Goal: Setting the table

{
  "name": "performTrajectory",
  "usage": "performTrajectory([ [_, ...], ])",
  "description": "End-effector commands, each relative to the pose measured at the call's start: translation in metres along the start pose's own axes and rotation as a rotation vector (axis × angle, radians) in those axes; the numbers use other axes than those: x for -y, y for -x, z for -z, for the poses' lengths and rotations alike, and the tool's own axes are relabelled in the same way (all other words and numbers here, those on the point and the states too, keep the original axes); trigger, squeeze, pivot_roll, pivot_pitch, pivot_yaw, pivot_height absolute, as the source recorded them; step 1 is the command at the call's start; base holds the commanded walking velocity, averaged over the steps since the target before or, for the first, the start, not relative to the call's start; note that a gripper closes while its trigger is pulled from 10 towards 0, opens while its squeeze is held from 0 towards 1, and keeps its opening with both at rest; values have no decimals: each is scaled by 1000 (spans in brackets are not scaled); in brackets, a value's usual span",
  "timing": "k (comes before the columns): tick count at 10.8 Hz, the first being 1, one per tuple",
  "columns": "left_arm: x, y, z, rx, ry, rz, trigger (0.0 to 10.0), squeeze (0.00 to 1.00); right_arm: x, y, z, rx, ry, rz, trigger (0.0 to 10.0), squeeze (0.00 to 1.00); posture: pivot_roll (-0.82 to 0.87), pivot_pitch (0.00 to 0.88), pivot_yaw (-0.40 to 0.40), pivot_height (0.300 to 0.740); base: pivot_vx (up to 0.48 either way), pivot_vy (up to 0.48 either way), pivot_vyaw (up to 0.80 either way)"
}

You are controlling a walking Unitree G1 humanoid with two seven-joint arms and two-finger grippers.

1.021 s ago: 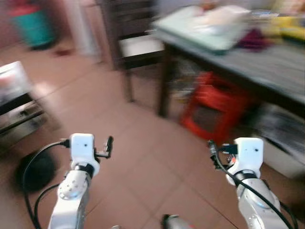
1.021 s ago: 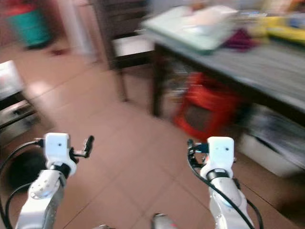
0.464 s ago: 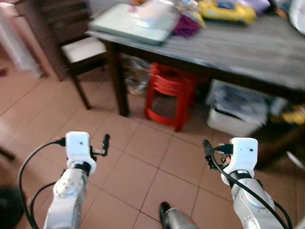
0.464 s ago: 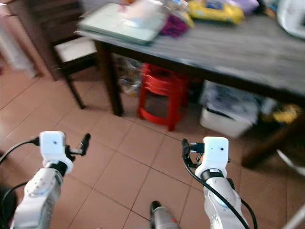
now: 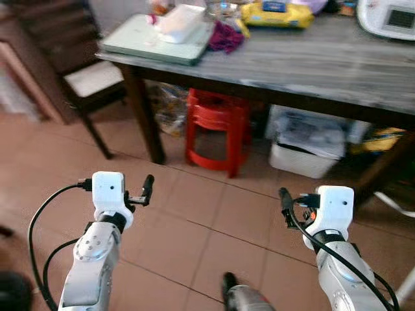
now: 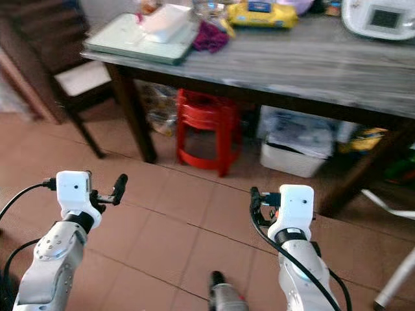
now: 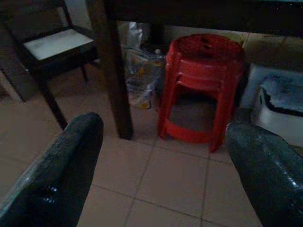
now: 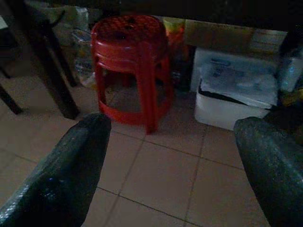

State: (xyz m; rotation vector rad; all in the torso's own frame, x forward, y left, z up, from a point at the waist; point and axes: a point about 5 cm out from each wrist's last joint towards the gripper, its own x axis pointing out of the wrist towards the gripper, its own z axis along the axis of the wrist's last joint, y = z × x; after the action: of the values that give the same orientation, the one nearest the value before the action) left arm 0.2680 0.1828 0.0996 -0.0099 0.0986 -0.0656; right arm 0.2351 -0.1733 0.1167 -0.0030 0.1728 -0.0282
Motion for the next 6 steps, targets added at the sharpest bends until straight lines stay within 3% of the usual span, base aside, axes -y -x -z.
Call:
performTrajectory([
  [1,-2,1,2,-15,1,5,10000,0,-1,1,-1,7,-5,1,10000,0,-168,171,52,740,356,0,0],
  [6,-1,2,5,-27,-5,22,10000,0,-2,0,0,4,-2,-10,10000,0,-165,165,54,740,398,0,0],
])
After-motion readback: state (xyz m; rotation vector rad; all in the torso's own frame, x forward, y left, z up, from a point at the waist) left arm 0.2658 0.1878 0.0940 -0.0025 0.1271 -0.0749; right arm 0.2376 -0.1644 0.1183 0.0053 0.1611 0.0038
